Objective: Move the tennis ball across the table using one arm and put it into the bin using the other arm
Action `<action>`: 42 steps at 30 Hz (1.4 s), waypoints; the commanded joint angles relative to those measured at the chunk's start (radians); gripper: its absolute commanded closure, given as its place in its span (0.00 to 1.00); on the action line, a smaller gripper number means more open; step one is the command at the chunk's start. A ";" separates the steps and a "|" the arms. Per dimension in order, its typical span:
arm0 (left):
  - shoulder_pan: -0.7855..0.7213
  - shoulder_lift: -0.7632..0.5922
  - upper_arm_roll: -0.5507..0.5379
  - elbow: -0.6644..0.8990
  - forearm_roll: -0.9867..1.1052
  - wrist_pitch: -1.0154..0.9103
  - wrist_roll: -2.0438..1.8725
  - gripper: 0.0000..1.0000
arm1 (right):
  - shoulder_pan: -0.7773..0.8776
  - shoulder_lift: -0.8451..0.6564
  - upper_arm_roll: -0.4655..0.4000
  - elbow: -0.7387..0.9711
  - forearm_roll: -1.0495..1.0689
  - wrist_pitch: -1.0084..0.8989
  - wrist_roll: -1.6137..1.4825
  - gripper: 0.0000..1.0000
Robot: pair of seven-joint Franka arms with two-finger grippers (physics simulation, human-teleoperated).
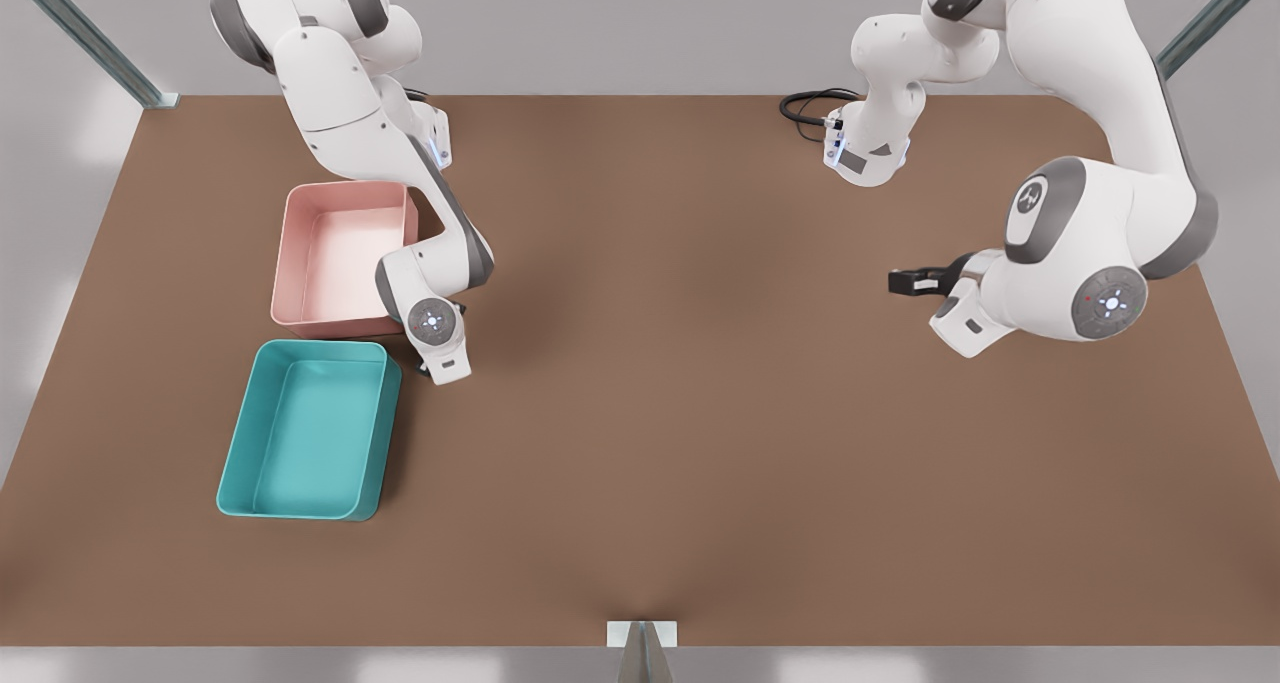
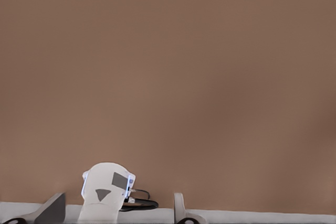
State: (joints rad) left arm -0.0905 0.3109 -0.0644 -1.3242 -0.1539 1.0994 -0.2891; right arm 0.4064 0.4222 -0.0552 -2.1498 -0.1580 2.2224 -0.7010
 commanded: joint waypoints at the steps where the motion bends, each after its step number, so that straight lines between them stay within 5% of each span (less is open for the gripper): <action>1: 0.000 0.004 0.000 0.000 -0.007 -0.029 -0.002 0.00 | 0.000 0.000 0.000 -0.007 -0.003 -0.003 -0.072 0.00; 41: 0.000 0.070 0.000 0.007 -0.044 0.033 -0.004 0.00 | 0.006 -0.002 -0.015 -0.102 -0.037 0.008 -0.166 0.00; 42: 0.000 0.070 0.000 0.005 -0.044 0.033 -0.004 0.00 | 0.006 -0.002 -0.014 -0.102 -0.037 0.008 -0.166 0.06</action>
State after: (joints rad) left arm -0.0905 0.3822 -0.0642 -1.3182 -0.1983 1.1321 -0.2932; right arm 0.4123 0.4207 -0.0699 -2.2516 -0.1913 2.2279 -0.8371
